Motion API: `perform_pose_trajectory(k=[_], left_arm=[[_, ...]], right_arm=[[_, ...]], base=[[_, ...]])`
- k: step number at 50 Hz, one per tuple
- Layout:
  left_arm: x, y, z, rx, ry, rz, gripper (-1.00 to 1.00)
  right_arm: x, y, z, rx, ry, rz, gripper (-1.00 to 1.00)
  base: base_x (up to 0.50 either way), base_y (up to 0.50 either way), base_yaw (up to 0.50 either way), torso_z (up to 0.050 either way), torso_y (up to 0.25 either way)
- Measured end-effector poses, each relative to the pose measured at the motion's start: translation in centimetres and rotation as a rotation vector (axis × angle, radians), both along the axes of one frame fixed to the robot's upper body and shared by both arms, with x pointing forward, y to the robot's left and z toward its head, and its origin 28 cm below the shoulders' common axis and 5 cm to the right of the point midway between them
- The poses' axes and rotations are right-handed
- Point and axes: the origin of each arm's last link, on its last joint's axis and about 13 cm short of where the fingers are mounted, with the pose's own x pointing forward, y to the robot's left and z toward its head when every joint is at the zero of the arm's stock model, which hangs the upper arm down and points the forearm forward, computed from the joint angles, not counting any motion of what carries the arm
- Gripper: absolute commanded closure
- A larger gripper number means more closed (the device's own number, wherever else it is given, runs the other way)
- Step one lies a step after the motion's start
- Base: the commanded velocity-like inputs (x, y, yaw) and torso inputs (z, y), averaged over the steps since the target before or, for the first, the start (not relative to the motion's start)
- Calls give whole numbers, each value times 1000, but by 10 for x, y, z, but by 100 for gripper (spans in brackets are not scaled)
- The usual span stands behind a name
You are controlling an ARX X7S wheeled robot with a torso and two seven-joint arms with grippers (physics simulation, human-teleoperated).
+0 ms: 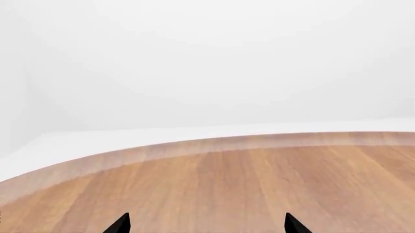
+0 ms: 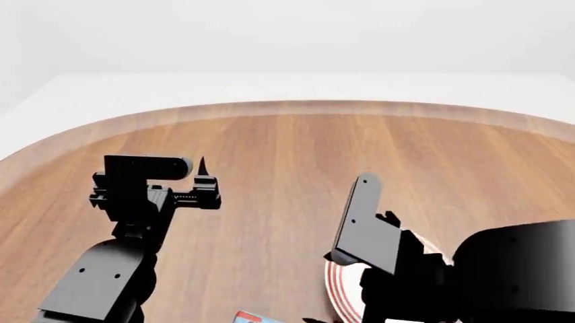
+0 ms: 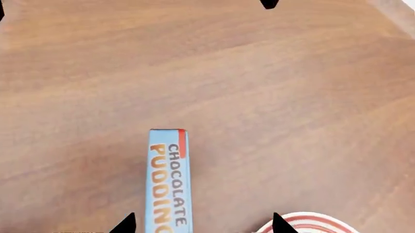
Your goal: Put the chocolate pudding to the right of the plate.
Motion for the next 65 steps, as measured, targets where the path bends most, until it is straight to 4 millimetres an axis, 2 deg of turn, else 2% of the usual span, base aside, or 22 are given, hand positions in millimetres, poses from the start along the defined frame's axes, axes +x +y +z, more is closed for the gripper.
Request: perform_pose_trajectory(k=[9, 29, 65], left_arm=[[0, 0, 0, 1, 1, 0, -100], [1, 0, -1, 3, 4, -1, -100], [1, 0, -6, -6, 10, 0, -100]], right_arm=[[-4, 5, -6, 24, 56, 31, -100], [10, 5, -49, -11, 212, -21, -100], [21, 9, -97, -96, 331, -29, -100]], base=[[0, 0, 0, 0, 0], [0, 0, 0, 0, 0], [0, 0, 0, 0, 0]])
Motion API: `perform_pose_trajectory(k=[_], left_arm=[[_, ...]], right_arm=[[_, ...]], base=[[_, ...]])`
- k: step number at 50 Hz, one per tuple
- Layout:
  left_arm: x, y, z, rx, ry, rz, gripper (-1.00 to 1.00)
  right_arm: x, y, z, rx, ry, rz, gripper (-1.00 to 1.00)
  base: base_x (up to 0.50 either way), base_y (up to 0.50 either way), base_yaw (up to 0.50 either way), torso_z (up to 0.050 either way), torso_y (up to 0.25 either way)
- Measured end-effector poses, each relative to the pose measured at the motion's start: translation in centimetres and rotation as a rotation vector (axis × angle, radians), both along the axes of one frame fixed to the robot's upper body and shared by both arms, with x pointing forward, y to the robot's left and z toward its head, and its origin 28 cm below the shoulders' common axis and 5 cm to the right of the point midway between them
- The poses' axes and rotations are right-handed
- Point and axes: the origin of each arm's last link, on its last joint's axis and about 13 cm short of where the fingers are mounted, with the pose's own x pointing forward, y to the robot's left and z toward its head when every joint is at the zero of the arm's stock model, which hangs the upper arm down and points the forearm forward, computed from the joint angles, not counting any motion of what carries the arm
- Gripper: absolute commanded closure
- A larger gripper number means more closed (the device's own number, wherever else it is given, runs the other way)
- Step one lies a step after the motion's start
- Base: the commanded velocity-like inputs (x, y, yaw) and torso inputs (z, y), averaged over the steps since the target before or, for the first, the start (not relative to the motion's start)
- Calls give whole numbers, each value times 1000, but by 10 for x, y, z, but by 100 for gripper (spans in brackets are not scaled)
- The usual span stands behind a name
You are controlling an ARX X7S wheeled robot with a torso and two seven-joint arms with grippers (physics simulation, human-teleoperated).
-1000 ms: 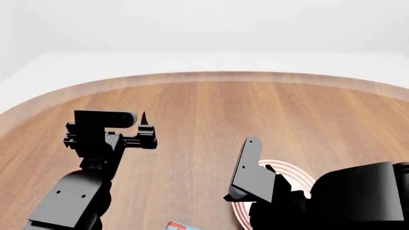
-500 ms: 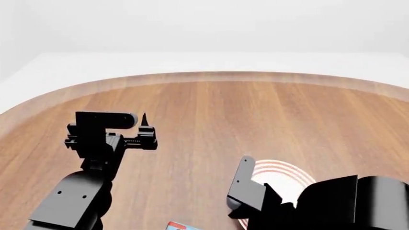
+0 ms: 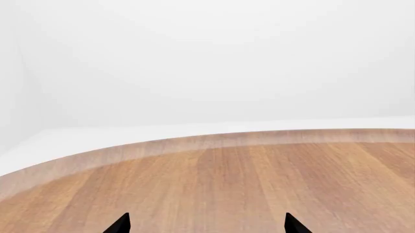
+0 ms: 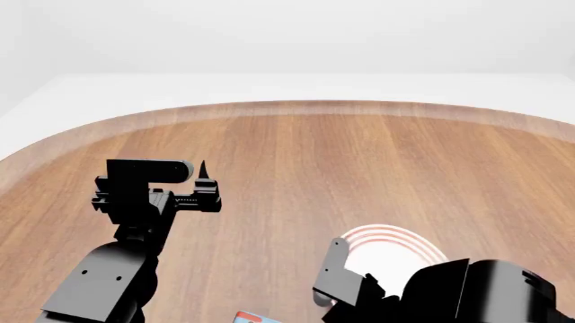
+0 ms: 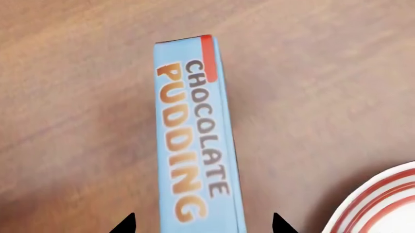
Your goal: Put the chocolate pudding to the right of the plate.
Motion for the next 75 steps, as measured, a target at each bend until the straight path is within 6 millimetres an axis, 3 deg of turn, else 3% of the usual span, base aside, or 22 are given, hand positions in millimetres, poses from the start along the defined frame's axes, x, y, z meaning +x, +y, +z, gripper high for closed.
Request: perform_pose_trajectory(k=[25, 26, 41, 56, 64, 75], left_arm=[[0, 0, -3, -4, 4, -2, -100], [0, 0, -3, -4, 4, -2, -100], [0, 0, -5, -4, 6, -1, -100], [0, 0, -4, -4, 3, -1, -100], [0, 1, -3, -4, 0, 1, -100], [-1, 2, -3, -4, -2, 5, -100]], right_arm=[[3, 2, -30, -80, 80, 4, -100], [2, 2, -31, -83, 81, 4, 100], [0, 1, -24, -58, 35, 17, 100], [1, -6, 21, 22, -62, 29, 100], [23, -24, 39, -9, -107, -97, 100], [65, -65, 60, -63, -154, -376, 100]], base=[[0, 0, 0, 0, 0], [0, 0, 0, 0, 0], [0, 0, 0, 0, 0], [0, 0, 0, 0, 0], [0, 0, 0, 0, 0], [0, 0, 0, 0, 0]])
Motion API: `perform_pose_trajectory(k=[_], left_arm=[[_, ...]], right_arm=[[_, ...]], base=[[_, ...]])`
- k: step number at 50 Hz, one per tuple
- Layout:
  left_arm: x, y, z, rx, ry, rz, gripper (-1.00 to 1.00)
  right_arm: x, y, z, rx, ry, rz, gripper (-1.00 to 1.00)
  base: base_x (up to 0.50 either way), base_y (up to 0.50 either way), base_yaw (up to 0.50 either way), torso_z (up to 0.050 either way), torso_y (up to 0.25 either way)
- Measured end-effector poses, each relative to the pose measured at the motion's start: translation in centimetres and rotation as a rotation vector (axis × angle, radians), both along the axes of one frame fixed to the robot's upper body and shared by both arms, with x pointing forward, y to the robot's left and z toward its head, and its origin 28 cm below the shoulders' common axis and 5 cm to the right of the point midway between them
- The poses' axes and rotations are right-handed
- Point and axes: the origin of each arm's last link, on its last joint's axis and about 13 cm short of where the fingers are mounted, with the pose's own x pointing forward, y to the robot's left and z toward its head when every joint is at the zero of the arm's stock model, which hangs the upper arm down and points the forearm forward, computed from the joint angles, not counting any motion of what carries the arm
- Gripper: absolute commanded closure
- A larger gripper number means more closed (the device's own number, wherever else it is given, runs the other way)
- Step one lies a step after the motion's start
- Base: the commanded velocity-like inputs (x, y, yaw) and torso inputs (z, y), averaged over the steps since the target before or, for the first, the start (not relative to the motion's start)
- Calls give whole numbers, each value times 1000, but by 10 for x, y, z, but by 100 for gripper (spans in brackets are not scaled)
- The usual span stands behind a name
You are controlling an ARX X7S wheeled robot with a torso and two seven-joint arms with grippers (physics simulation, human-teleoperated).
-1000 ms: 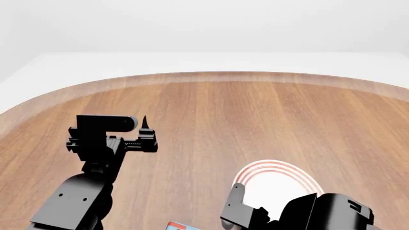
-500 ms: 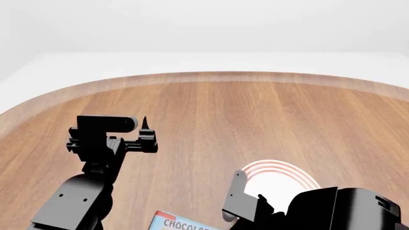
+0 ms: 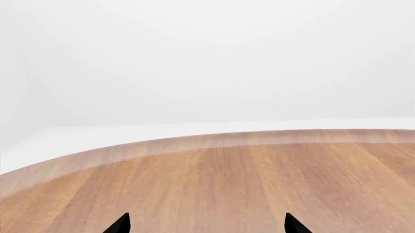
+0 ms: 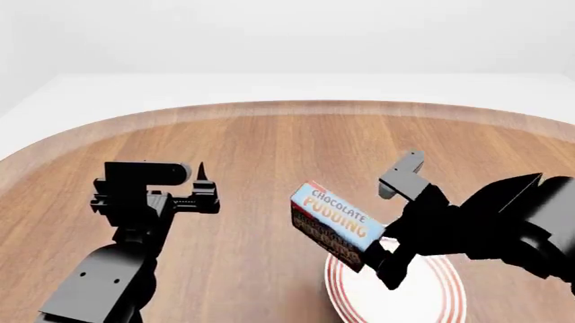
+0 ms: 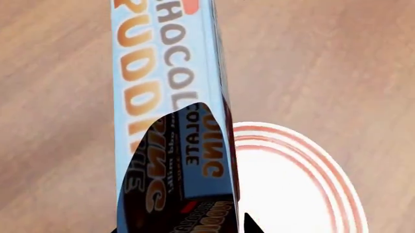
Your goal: Put the chocolate pudding to the right of the plate.
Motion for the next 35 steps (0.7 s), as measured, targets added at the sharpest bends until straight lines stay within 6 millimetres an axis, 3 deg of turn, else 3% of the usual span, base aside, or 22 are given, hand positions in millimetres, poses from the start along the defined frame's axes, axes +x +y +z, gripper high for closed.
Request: perform_pose_trajectory(k=[7, 15, 23, 35], left_arm=[[0, 1, 0, 0, -1, 2, -100], [0, 1, 0, 1, -1, 3, -100], [0, 1, 0, 2, 1, 4, -100], [0, 1, 0, 3, 0, 2, -100]], right_arm=[[13, -27, 13, 3, -23, -165, 100], [15, -55, 22, 4, -32, -335, 100], [3, -82, 25, 9, -18, -491, 100], [-25, -116, 9, -7, 42, -662, 100]], base=[[0, 0, 0, 0, 0], [0, 0, 0, 0, 0], [0, 0, 0, 0, 0], [0, 0, 0, 0, 0]])
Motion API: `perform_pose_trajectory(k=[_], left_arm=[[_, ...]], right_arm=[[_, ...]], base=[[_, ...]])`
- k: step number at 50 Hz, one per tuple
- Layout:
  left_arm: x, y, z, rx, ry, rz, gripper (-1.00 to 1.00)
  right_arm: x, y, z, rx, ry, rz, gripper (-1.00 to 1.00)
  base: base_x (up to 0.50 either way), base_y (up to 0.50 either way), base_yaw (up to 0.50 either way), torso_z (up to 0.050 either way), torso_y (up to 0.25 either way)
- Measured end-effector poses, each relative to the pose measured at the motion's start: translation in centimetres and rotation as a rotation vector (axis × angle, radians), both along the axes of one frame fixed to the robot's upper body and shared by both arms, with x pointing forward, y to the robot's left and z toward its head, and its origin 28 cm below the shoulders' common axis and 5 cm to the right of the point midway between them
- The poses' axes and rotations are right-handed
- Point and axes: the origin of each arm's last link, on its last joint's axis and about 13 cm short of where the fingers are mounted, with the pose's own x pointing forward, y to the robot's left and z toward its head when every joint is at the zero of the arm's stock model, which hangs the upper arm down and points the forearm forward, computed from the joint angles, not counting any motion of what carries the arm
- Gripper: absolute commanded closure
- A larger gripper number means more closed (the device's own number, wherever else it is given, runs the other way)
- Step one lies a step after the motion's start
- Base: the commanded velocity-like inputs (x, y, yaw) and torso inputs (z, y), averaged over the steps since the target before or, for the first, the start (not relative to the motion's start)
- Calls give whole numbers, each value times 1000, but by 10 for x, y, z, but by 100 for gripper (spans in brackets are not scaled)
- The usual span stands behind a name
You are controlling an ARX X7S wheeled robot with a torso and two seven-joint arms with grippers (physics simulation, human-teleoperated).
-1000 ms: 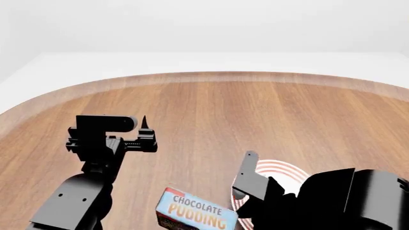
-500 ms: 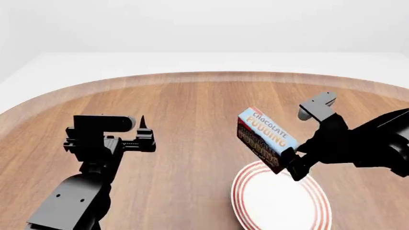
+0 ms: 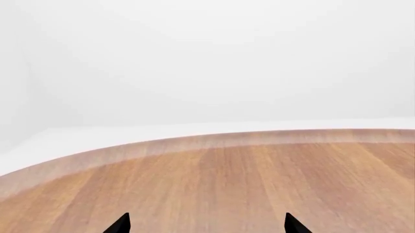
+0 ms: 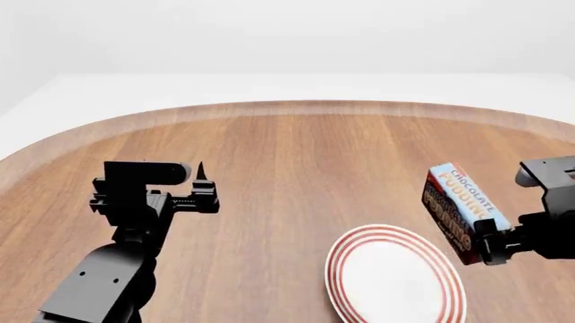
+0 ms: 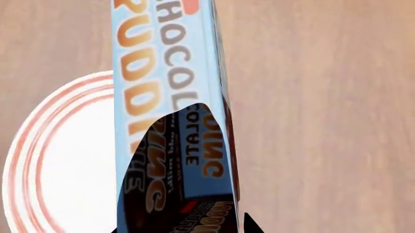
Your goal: Put the chocolate pudding to the right of the plate.
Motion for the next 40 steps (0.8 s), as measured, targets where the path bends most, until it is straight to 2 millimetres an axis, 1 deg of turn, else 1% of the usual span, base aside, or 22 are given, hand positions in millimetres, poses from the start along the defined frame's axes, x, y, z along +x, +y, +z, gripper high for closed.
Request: perform_pose_trajectory(k=[8, 17, 30, 40], left_arm=[[0, 0, 1, 2, -2, 0, -100], [0, 0, 1, 3, -2, 0, -100], [-1, 0, 0, 2, 0, 1, -100], [-1, 0, -1, 2, 0, 0, -100]], right_arm=[[-9, -20, -9, 10, 26, -120, 100], [-11, -35, -15, 5, 45, -227, 100], [-9, -42, -23, -17, 76, -292, 100], [-9, -44, -40, -10, 111, -309, 100]], base=[[0, 0, 0, 0, 0], [0, 0, 0, 0, 0], [0, 0, 0, 0, 0], [0, 0, 0, 0, 0]])
